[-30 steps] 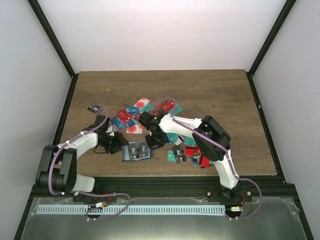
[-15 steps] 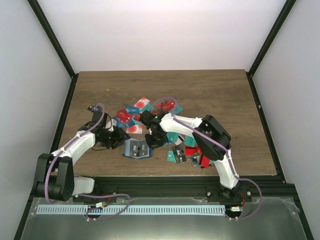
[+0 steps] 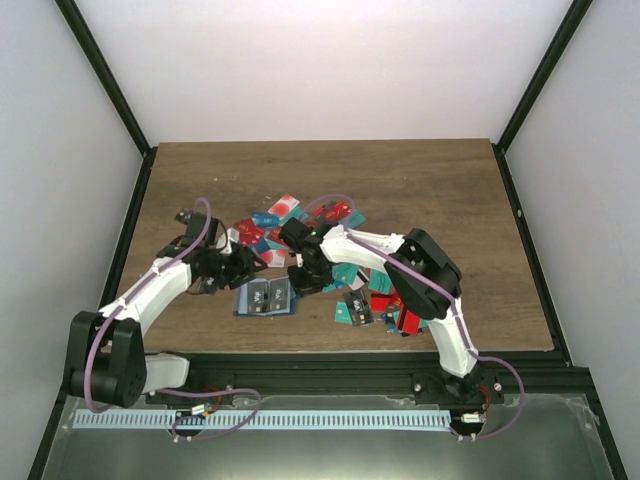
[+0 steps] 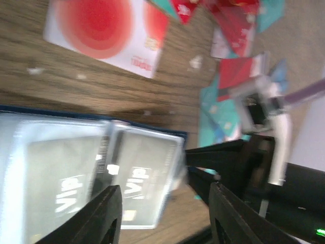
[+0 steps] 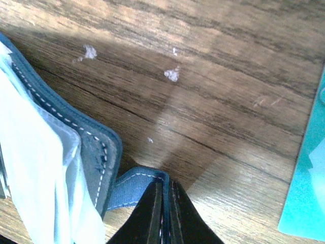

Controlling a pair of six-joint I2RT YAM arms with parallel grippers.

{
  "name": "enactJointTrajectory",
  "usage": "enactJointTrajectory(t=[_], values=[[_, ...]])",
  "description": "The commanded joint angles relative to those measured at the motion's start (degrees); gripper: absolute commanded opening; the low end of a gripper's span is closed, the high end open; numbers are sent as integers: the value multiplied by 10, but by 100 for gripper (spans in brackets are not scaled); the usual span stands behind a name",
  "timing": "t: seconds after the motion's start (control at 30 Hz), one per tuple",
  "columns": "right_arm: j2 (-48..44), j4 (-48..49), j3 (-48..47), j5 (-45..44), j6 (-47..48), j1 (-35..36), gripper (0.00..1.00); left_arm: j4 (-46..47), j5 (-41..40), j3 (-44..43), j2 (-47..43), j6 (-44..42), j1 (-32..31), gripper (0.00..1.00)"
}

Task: Put the credit cards into the card holder
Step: Close the card holder at the center of the board.

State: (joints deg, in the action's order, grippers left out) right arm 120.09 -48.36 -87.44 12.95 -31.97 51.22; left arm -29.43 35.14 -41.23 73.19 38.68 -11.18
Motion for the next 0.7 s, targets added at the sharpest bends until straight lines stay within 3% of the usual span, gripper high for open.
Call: enactJointTrajectory(t=[0.0, 0.13, 0.4, 0.67], values=[[15, 19, 0, 7, -4, -12, 1, -83, -139, -46, 9, -45, -1, 52], [17, 24, 7, 13, -4, -15, 1, -105, -225, -37, 51, -74, 6, 57], [20, 28, 14, 14, 2, -18, 1, -68, -211, 2, 109, -82, 8, 65], [26, 23, 12, 11, 10, -21, 1, -85, -266, -6, 82, -64, 8, 76]])
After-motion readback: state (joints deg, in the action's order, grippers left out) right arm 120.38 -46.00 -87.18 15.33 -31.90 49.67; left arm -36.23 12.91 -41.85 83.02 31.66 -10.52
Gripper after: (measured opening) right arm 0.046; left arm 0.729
